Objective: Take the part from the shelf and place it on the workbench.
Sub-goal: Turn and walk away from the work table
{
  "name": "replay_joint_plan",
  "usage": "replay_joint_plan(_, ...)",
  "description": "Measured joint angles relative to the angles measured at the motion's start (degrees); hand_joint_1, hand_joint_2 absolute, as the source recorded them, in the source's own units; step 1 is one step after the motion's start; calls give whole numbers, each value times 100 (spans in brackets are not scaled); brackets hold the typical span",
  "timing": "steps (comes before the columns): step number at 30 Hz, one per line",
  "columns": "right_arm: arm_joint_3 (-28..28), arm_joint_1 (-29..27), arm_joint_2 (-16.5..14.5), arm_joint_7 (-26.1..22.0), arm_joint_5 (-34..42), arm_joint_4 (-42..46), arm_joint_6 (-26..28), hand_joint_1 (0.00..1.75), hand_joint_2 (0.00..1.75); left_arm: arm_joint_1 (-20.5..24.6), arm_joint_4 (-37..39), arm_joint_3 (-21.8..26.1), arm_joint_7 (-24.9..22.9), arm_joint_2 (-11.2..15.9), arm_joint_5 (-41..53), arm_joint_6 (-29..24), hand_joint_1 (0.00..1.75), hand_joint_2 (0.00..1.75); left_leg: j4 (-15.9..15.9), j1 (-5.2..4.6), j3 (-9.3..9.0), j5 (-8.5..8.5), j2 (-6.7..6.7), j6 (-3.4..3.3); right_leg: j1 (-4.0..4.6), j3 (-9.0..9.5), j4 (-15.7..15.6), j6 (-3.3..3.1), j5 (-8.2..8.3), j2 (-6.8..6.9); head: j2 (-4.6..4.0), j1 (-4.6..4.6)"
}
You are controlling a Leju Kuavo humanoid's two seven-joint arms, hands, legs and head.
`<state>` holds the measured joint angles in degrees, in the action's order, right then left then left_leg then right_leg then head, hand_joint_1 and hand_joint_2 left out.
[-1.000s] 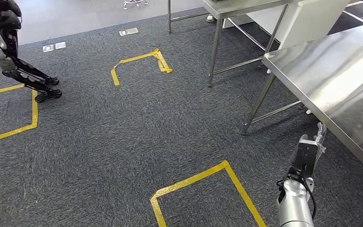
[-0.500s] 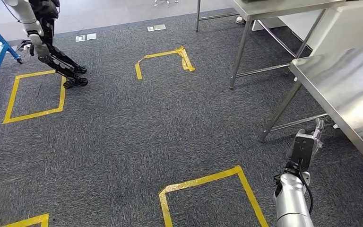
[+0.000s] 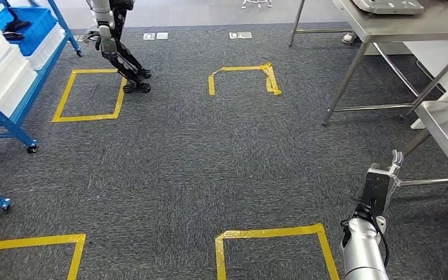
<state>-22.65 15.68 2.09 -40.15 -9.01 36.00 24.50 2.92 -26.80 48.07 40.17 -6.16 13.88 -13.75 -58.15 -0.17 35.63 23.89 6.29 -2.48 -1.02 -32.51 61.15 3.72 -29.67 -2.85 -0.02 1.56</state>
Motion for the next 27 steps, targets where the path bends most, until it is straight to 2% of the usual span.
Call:
replay_joint_plan(1,1,0,5,0,1,0,0,0,0,-1,0,0,0,-2,0,0,0,0,-6,-5,20,-12,66,29,-4,105,-224,-16,80,-77,0,-2)
replay_joint_plan(2,1,0,7,0,1,-1,0,0,0,-9,0,1,0,-2,0,0,0,0,-5,-7,42,-30,129,64,3,147,-313,-51,110,-108,0,-4)
replay_joint_plan(4,1,10,-7,0,1,0,0,0,0,-39,1,1,1,1,0,0,0,0,7,3,80,-59,207,131,-2,156,-327,-131,145,21,0,-8)
replay_joint_plan(5,1,21,-15,-1,0,1,0,0,0,-49,1,1,1,2,0,0,0,0,-33,-1,109,-26,130,159,-17,160,-343,-174,164,81,0,-11)
replay_joint_plan(6,-1,28,-23,-1,-2,1,0,0,0,-46,1,1,2,5,0,0,0,0,-169,-7,176,71,-20,185,-35,166,-361,-221,178,150,0,-18)
replay_joint_plan(8,-4,20,-25,-2,-5,1,3,0,0,-26,0,0,2,8,-5,16,0,0,-788,-6,461,428,-403,238,-31,171,-375,-287,181,300,0,-31)
replay_joint_plan(9,-7,9,-25,-2,-6,1,7,0,0,-18,0,0,2,6,-19,45,0,0,-1186,11,646,610,-510,265,-19,169,-374,-303,175,384,0,-34)
replay_joint_plan(10,-8,-3,-26,-2,-6,1,10,0,0,-17,0,0,2,2,-42,83,0,0,-1497,31,791,721,-561,285,-10,168,-374,-306,172,466,0,-34)
replay_joint_plan(11,-9,-14,-30,-2,-6,1,14,0,0,-18,0,1,1,-3,-81,139,0,0,-1622,52,843,729,-589,303,-6,168,-373,-309,167,548,0,-34)
replay_joint_plan(12,-10,-26,-36,-2,-5,2,13,0,0,-17,0,3,1,-4,-136,210,0,0,-1509,69,773,631,-617,315,-6,173,-372,-312,162,625,0,-34)
replay_joint_plan(13,-10,-42,-44,-2,-5,7,5,0,0,-15,0,5,1,-2,-200,289,0,0,-1183,80,590,461,-677,320,-8,181,-371,-308,153,699,0,-34)
replay_joint_plan(15,-10,-90,-55,-2,9,56,-33,0,0,3,0,9,1,-1,-339,438,0,0,-403,68,152,182,-943,302,21,206,-367,-270,120,831,0,-35)
replay_joint_plan(16,-10,-121,-55,-2,19,97,-61,0,0,12,0,11,1,-5,-398,490,0,0,-162,49,20,124,-1034,278,45,221,-365,-240,101,890,0,-25)
replay_joint_plan(17,-11,-160,-56,-2,37,144,-91,0,0,13,-4,14,1,-10,-445,531,0,0,-61,27,-30,123,-1069,248,70,237,-368,-208,83,951,0,-17)
replay_joint_plan(19,-13,-256,-70,-2,83,284,-169,0,0,-24,-58,29,2,-19,-521,644,0,0,-36,3,-27,118,-923,172,85,273,-379,-155,57,1060,1,0)
replay_joint_plan(20,-13,-322,-87,-3,102,397,-255,0,0,-62,-135,37,2,-32,-552,741,0,0,-14,6,-38,106,-853,132,76,272,-350,-131,23,999,1,0)
replay_joint_plan(21,-10,-412,-114,-3,106,546,-394,0,0,-100,-276,30,3,-56,-568,848,0,0,9,16,-52,89,-786,87,64,229,-233,-126,-53,856,1,0)
replay_joint_plan(22,-7,-524,-148,-4,100,705,-566,0,0,-130,-472,3,3,-94,-570,944,0,0,30,34,-66,74,-712,44,53,118,19,-137,-184,664,1,8)
replay_joint_plan(23,-2,-648,-188,-4,88,845,-736,0,0,-152,-684,-46,5,-139,-558,1000,0,0,36,40,-66,68,-631,17,38,-55,385,-165,-347,471,0,19)
replay_joint_plan(24,5,-772,-238,-3,77,963,-864,0,0,-162,-887,-101,5,-180,-537,1017,0,0,35,43,-62,64,-540,-4,33,-262,806,-191,-511,365,0,27)
replay_joint_plan(25,15,-878,-289,-3,72,1055,-930,0,0,-166,-1044,-150,6,-220,-517,1012,0,0,34,41,-57,62,-442,-11,31,-450,1163,-194,-625,323,0,37)
replay_joint_plan(26,28,-957,-337,-2,67,1129,-953,0,0,-172,-1163,-189,7,-250,-505,1006,0,0,32,37,-57,60,-348,-12,30,-556,1333,-172,-648,309,0,38)
replay_joint_plan(27,42,-1014,-377,-2,62,1197,-960,0,0,-184,-1258,-217,7,-278,-495,999,0,0,29,33,-62,59,-260,-11,29,-556,1277,-131,-576,297,0,37)
